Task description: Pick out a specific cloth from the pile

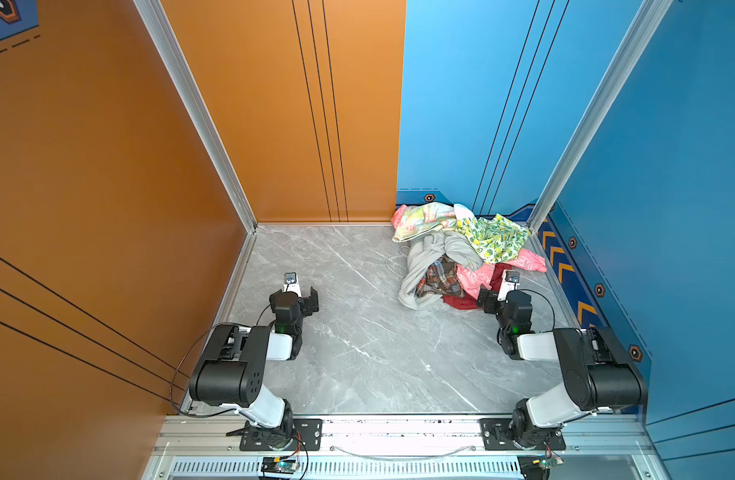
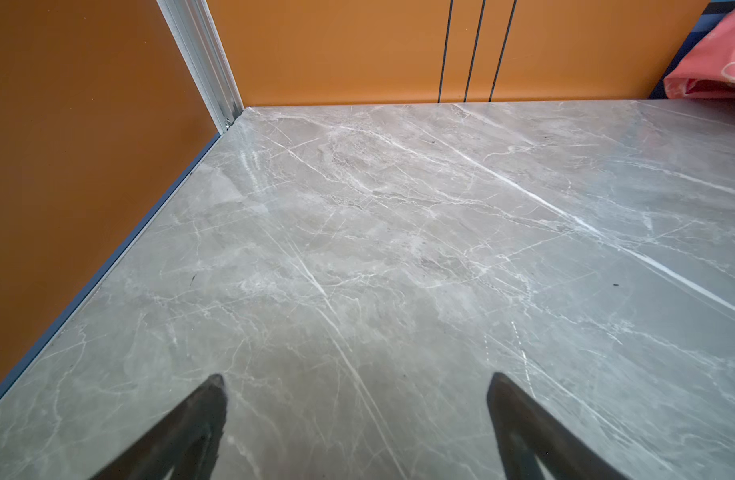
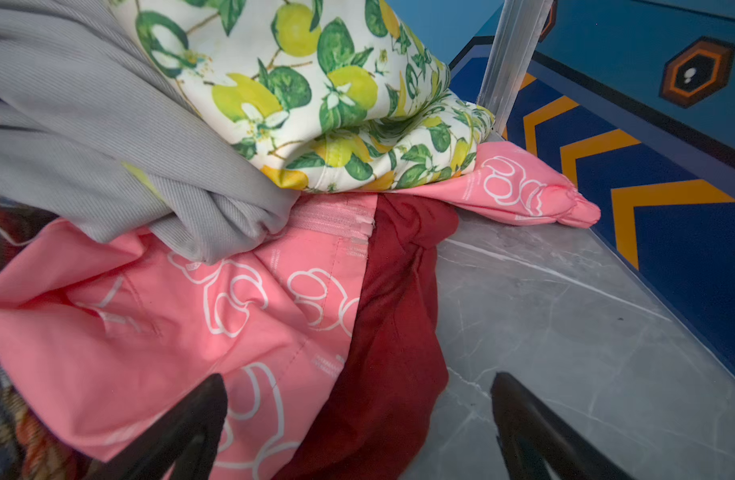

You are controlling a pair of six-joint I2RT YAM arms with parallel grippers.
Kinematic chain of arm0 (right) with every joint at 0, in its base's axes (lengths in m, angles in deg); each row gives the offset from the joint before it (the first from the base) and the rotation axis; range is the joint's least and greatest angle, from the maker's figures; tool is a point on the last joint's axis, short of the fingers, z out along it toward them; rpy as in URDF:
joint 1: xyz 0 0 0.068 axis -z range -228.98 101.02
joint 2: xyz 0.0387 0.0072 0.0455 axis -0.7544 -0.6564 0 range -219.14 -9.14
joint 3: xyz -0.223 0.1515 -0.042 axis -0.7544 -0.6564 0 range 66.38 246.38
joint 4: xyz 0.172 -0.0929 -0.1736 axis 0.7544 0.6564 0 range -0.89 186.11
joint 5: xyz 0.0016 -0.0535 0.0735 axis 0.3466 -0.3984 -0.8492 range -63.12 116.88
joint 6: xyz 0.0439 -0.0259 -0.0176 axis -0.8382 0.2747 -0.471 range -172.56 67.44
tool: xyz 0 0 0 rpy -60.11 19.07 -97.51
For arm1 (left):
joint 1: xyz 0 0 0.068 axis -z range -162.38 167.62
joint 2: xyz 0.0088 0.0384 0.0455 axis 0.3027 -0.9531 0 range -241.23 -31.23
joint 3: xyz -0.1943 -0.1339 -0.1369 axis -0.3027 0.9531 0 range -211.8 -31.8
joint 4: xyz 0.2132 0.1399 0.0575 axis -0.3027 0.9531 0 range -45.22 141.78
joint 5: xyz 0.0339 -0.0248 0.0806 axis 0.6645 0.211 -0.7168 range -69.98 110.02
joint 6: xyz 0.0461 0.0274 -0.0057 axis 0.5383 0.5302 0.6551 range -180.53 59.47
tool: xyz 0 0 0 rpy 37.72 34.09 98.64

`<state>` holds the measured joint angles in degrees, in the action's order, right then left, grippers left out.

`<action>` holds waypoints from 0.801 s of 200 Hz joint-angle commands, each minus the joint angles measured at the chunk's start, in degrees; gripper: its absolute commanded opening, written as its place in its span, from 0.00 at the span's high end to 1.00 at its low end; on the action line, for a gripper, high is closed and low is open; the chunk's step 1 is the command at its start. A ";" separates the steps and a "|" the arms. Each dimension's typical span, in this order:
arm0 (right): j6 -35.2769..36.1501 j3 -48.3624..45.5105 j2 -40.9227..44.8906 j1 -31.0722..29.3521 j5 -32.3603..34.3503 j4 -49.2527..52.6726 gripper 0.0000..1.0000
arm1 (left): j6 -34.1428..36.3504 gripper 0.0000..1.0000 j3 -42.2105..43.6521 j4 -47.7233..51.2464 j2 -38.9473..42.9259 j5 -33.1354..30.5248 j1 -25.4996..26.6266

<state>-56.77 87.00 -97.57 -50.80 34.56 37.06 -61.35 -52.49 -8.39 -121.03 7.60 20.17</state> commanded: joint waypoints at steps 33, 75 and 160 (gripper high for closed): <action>0.69 0.91 -0.17 0.00 -0.20 0.28 0.00 | 1.05 0.02 -0.81 -0.53 0.09 0.00 0.09; 0.69 0.92 -0.19 0.07 -0.14 0.27 0.00 | 1.00 0.02 -0.76 -0.53 0.07 -0.01 0.09; 0.82 1.04 -0.25 -0.02 0.05 0.38 0.00 | 1.23 0.02 -1.01 -0.53 -0.06 -1.48 0.88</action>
<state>-56.77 87.00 -97.57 -50.80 34.56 37.06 -61.31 -52.49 -8.39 -121.03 7.38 20.47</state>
